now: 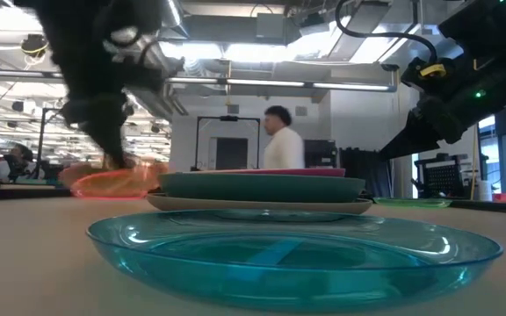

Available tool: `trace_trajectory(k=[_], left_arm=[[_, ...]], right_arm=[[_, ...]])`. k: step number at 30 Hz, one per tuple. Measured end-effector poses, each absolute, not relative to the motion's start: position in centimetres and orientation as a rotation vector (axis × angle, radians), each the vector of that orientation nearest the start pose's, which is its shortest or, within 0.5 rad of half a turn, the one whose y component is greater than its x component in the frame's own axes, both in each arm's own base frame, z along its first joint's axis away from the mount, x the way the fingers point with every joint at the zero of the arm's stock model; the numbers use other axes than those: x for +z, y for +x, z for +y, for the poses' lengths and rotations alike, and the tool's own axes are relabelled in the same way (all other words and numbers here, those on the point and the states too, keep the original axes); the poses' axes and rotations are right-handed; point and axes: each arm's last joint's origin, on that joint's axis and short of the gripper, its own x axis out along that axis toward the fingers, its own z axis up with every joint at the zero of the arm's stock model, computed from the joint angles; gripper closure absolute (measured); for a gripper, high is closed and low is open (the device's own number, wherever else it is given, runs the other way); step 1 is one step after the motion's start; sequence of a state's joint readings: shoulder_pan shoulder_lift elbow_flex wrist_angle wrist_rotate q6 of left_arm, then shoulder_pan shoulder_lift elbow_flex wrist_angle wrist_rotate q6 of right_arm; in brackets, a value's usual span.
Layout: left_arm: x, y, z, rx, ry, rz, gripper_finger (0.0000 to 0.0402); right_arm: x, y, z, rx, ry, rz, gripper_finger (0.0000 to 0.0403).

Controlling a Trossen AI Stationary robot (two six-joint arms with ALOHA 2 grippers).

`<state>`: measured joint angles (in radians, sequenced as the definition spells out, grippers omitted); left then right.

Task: Stack plastic plates
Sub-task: Stack the orange plate on top of the white plate

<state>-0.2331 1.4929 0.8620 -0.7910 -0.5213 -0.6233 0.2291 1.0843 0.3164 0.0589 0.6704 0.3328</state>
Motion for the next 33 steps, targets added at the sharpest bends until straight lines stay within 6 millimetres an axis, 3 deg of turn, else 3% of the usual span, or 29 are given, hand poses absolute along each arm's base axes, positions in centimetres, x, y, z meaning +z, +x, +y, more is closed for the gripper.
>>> trace_trajectory(k=[5, 13, 22, 28, 33], left_arm=[[20.1, 26.3, -5.0, 0.575, 0.099, 1.027, 0.0399], [21.9, 29.4, -7.0, 0.293, 0.19, 0.757, 0.0398], [20.1, 31.8, -8.3, 0.026, 0.216, 0.674, 0.0398], [18.2, 32.4, -8.5, 0.01, 0.231, 0.731, 0.0398], [17.8, 32.5, -8.5, 0.014, 0.232, 0.738, 0.0398]], right_arm=[[15.1, 18.2, 2.4, -0.521, 0.006, 0.562, 0.0274], [15.1, 18.2, 2.4, -0.522, 0.006, 0.562, 0.0274], [15.1, 18.2, 2.4, -0.521, 0.005, 0.564, 0.0274], [15.1, 18.2, 2.4, -0.522, 0.005, 0.564, 0.0274], [15.1, 18.2, 2.4, -0.522, 0.005, 0.563, 0.0274]])
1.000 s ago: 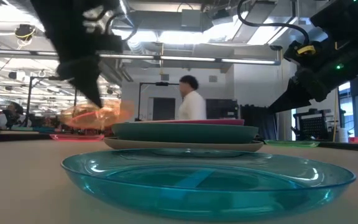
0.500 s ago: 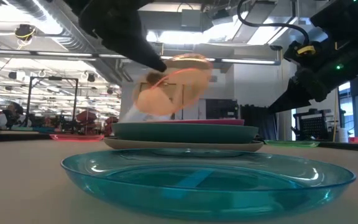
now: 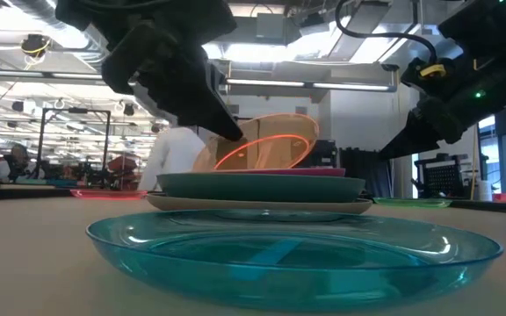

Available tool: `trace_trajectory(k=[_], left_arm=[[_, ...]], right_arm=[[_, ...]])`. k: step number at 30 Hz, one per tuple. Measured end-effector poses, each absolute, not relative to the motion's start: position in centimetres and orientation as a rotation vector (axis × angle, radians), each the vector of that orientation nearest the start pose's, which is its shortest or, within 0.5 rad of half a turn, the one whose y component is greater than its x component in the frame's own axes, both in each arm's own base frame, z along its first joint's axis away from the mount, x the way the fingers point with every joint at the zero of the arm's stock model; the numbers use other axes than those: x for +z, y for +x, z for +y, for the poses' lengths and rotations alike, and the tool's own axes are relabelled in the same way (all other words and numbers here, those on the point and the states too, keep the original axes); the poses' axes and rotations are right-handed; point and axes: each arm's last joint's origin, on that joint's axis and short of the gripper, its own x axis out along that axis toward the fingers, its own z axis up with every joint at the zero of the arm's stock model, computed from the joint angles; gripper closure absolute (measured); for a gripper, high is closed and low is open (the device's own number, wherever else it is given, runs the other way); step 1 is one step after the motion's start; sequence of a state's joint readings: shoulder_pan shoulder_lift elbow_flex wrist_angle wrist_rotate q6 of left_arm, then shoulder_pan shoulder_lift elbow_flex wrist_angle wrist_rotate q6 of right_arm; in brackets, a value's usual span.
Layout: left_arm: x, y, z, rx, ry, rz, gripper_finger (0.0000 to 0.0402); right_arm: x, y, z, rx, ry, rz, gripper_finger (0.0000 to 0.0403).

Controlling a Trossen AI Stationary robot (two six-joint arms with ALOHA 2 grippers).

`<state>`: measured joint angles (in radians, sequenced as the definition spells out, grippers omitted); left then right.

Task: Stack plastic plates
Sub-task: Stack the orange plate on top of the white plate, then stack the green plate on top of the orange plate

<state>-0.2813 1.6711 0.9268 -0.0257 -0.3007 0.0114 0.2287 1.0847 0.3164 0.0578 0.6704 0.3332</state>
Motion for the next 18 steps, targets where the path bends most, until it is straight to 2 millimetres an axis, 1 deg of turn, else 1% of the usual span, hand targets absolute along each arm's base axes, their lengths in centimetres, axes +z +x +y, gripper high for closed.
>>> trace_trajectory(k=[5, 14, 18], left_arm=[[17.8, 32.6, -8.3, 0.02, 0.224, 0.74, 0.039], [17.7, 32.8, -7.1, 0.045, 0.109, 0.749, 0.0307], [17.7, 32.7, -7.6, 0.041, 0.099, 0.755, 0.0292]], right_arm=[[15.1, 18.2, 2.4, -0.521, 0.005, 0.563, 0.0274], [15.1, 18.2, 2.4, -0.522, 0.007, 0.563, 0.0274], [15.1, 18.2, 2.4, -0.522, 0.006, 0.566, 0.0274]])
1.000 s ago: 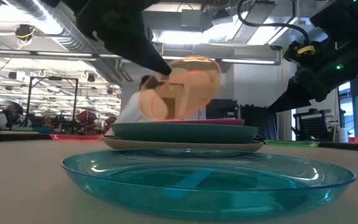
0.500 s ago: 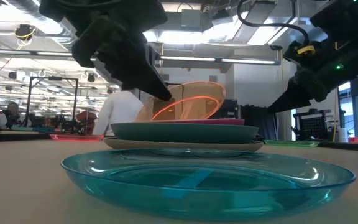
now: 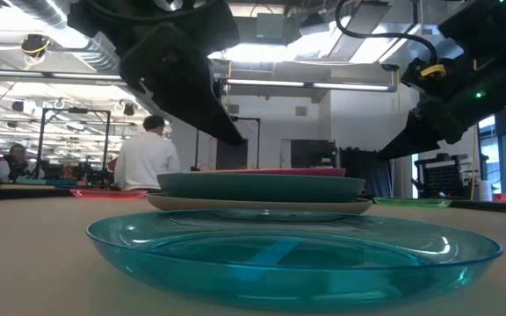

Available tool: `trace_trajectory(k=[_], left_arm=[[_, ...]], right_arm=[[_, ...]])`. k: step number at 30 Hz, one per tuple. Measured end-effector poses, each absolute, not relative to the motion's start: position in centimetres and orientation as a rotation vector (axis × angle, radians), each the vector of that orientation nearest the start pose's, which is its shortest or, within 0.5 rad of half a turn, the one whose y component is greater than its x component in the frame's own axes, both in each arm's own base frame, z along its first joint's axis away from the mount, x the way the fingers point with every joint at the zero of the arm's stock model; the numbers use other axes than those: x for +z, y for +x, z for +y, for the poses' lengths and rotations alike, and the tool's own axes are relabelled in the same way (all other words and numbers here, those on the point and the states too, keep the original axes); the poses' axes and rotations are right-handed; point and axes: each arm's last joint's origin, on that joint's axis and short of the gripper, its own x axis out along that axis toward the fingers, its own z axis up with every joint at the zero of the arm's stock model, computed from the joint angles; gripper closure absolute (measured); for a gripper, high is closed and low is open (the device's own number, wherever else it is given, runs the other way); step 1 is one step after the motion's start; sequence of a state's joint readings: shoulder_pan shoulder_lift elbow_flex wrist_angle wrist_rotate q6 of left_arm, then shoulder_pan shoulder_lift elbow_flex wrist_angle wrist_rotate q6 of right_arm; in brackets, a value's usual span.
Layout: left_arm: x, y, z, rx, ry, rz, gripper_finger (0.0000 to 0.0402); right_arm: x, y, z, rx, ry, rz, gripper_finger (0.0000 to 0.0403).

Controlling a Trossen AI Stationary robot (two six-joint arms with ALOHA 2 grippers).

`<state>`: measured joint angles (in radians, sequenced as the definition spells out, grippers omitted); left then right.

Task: Stack plastic plates
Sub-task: Stack the green plate on top of the orange plate

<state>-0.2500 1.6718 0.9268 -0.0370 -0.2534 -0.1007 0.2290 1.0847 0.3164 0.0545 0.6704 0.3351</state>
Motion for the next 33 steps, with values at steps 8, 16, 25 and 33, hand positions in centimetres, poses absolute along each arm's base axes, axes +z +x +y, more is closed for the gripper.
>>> trace_trajectory(k=[8, 16, 25, 33], left_arm=[[18.9, 31.7, -10.0, -0.027, 0.137, 0.657, 0.0294], [18.2, 27.5, -10.6, -0.105, 0.036, 0.296, 0.0295], [16.3, 23.4, -9.4, 0.016, -0.029, 0.061, 0.0295], [16.1, 23.3, -9.1, 0.063, -0.026, 0.064, 0.0295]], right_arm=[[15.1, 18.2, 2.4, -0.539, 0.019, 0.56, 0.0274], [15.3, 17.9, 2.1, -0.601, -0.013, 0.552, 0.0274], [17.9, 18.2, -0.5, -0.778, -0.085, 0.651, 0.0274], [18.6, 17.6, -5.8, -0.885, -0.001, 0.78, 0.0274]])
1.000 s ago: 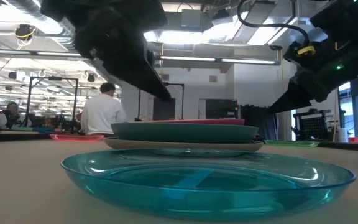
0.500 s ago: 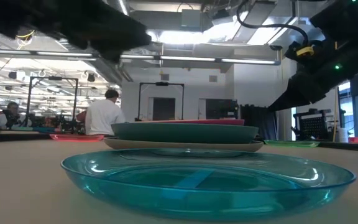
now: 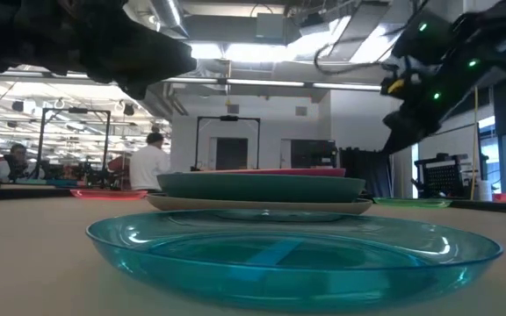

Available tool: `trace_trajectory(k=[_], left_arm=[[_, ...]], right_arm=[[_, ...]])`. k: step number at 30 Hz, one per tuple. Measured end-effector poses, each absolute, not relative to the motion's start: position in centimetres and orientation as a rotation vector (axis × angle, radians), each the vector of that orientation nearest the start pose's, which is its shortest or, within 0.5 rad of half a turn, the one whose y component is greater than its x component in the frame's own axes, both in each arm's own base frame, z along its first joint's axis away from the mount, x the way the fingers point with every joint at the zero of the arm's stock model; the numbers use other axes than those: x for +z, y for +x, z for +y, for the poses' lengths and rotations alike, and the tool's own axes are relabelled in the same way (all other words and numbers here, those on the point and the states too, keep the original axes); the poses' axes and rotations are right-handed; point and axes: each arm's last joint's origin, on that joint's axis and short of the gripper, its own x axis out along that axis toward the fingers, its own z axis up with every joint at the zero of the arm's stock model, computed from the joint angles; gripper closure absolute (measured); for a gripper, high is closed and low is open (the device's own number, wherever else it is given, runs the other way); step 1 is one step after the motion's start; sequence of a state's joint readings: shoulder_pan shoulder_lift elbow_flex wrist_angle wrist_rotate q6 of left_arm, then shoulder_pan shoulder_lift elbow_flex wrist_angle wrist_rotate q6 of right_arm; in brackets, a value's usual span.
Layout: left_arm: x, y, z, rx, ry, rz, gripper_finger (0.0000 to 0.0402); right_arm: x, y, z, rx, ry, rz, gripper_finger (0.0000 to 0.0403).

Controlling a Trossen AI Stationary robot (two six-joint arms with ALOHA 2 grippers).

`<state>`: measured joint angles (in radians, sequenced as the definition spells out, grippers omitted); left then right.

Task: Stack plastic plates
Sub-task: Stack the green plate on top of the orange plate

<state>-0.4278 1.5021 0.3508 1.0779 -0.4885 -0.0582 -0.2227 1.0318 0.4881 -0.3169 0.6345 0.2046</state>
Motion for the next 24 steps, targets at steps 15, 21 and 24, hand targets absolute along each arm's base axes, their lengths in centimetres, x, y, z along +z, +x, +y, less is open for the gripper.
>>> trace_trajectory(k=[15, 21, 24], left_arm=[[16.0, 23.3, -9.1, 0.063, -0.026, 0.067, 0.0295], [16.0, 23.3, -9.1, 0.061, -0.025, 0.069, 0.0295], [16.0, 23.3, -9.1, 0.053, -0.025, 0.071, 0.0295]], right_arm=[[14.3, 16.3, -14.0, -0.903, 0.197, 0.969, 0.0274], [12.6, 16.2, -15.7, -0.932, 0.239, 0.978, 0.0274], [12.2, 15.9, -16.4, -0.964, 0.255, 0.969, 0.0274]])
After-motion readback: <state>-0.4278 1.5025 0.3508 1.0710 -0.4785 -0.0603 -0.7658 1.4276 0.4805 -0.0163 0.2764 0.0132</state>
